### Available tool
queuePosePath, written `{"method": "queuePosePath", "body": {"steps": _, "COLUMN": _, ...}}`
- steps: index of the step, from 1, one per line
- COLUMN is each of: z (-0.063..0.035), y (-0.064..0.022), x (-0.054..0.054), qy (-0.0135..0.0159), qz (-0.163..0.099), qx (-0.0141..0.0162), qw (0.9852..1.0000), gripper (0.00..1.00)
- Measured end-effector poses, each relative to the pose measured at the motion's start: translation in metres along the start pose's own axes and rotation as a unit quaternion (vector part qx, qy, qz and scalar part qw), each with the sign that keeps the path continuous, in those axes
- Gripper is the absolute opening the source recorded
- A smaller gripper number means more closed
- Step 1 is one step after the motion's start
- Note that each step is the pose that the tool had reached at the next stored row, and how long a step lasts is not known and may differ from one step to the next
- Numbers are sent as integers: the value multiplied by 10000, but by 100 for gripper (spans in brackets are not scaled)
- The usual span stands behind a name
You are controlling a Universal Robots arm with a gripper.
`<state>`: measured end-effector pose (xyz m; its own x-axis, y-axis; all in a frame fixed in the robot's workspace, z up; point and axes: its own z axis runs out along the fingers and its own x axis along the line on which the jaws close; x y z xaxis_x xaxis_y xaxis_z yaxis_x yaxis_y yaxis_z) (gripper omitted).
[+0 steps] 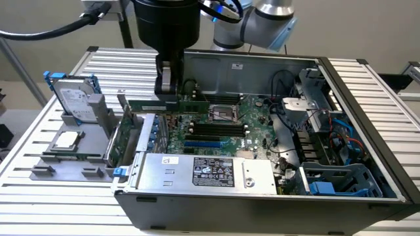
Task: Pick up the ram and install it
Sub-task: 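Pick up the ram and move it above insertion slot, then insert the ram into the slot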
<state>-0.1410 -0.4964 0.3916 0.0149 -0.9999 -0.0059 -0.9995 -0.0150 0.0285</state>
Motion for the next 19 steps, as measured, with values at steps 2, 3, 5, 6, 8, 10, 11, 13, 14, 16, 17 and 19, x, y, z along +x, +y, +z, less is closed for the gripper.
{"method": "queuePosePath", "body": {"steps": 2, "z": 0, "y": -91, "x": -8, "qy": 0, "qz": 0, "qx": -6, "qw": 10000, "gripper": 0}}
{"method": "queuePosePath", "body": {"steps": 3, "z": 1, "y": -135, "x": -13, "qy": 0, "qz": 0, "qx": -9, "qw": 10000, "gripper": 0}}
{"method": "queuePosePath", "body": {"steps": 5, "z": 6, "y": -228, "x": -23, "qy": 0, "qz": -1, "qx": -17, "qw": 10000, "gripper": 0}}
{"method": "queuePosePath", "body": {"steps": 6, "z": 10, "y": -275, "x": -29, "qy": 0, "qz": -1, "qx": -22, "qw": 10000, "gripper": 0}}
{"method": "queuePosePath", "body": {"steps": 8, "z": 20, "y": -365, "x": -43, "qy": -1, "qz": 0, "qx": -32, "qw": 10000, "gripper": 0}}
{"method": "queuePosePath", "body": {"steps": 10, "z": 36, "y": -458, "x": -59, "qy": 0, "qz": 0, "qx": -42, "qw": 10000, "gripper": 0}}
{"method": "queuePosePath", "body": {"steps": 11, "z": 45, "y": -503, "x": -68, "qy": -1, "qz": 0, "qx": -46, "qw": 10000, "gripper": 0}}
{"method": "queuePosePath", "body": {"steps": 13, "z": 64, "y": -594, "x": -92, "qy": -1, "qz": 0, "qx": -54, "qw": 10000, "gripper": 0}}
{"method": "queuePosePath", "body": {"steps": 14, "z": 75, "y": -639, "x": -108, "qy": 0, "qz": 0, "qx": -56, "qw": 10000, "gripper": 0}}
{"method": "queuePosePath", "body": {"steps": 16, "z": 106, "y": -709, "x": -162, "qy": -1, "qz": 0, "qx": -58, "qw": 10000, "gripper": 0}}
{"method": "queuePosePath", "body": {"steps": 17, "z": 123, "y": -729, "x": -198, "qy": -1, "qz": 0, "qx": -58, "qw": 10000, "gripper": 0}}
{"method": "queuePosePath", "body": {"steps": 19, "z": 159, "y": -757, "x": -282, "qy": -1, "qz": 0, "qx": -58, "qw": 10000, "gripper": 0}}
